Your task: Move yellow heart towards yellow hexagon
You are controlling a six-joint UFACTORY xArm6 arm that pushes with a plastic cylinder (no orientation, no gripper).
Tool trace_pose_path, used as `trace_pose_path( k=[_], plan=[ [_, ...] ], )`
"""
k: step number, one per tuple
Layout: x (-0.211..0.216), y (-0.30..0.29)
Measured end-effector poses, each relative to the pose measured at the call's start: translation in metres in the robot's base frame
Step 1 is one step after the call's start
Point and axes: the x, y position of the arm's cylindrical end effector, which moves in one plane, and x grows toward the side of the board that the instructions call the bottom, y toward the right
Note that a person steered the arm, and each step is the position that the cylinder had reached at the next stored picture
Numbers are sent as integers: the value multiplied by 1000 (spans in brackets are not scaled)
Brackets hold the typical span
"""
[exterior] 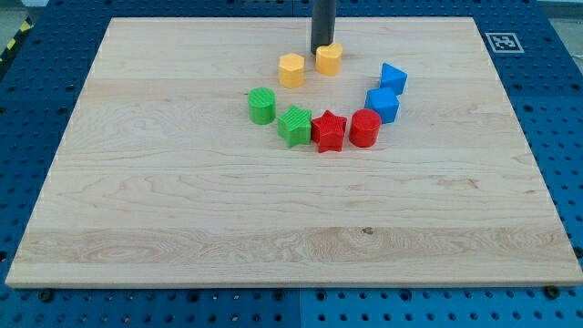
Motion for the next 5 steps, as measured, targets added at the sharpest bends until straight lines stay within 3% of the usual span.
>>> trace_pose_path(
  k=[2, 5],
  plan=[
    [31, -9],
    [33, -45]
  ],
)
